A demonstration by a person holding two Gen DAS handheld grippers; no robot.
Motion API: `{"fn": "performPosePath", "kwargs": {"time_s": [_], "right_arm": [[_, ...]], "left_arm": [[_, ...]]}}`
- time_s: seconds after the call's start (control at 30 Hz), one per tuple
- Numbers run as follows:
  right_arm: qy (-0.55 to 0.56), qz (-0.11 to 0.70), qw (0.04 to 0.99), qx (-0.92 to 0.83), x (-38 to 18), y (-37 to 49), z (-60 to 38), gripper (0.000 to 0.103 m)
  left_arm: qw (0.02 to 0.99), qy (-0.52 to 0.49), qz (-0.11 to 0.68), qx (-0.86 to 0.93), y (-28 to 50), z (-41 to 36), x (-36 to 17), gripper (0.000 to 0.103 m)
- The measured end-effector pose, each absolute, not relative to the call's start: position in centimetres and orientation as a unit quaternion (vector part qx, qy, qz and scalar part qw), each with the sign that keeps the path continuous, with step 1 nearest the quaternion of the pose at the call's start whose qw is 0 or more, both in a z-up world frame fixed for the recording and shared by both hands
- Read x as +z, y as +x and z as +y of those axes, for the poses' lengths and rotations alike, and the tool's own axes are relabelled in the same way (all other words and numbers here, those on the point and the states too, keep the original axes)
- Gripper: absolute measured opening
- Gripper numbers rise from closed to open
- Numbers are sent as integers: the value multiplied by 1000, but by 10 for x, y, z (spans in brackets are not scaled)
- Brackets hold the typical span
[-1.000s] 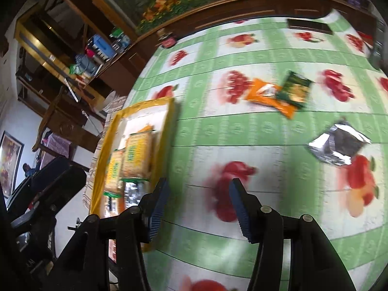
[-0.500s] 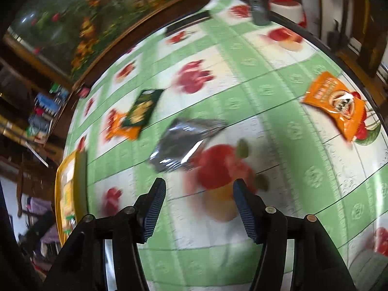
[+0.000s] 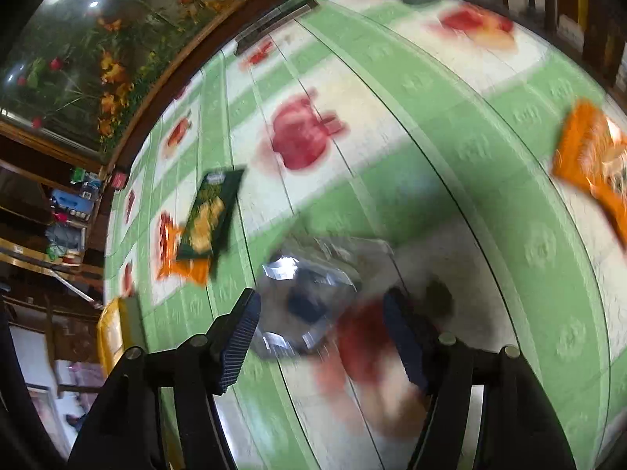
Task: Organize snacks
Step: 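Grasp the second silver foil bag with the right gripper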
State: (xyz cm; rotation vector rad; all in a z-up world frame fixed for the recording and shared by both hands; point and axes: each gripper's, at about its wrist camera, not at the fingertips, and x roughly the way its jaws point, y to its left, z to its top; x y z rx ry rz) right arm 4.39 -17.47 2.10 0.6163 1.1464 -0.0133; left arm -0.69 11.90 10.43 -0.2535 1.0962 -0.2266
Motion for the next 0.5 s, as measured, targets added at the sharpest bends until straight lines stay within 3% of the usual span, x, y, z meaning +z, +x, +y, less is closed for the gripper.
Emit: {"fn": "performPosePath", "kwargs": {"time_s": [0.27,0.37,0.5], "right_arm": [[170,550,817,-25,21,64,-120,76],[127,549,826,-32,20,55,-109,64],[124,547,828,-23,21,39,-115,60]], "left_arm": [[843,-89,510,-150,59,98,108,63],[836,-73,519,-161,85,84,98,63],[833,-37,526,-169,119,59,85,63]]}}
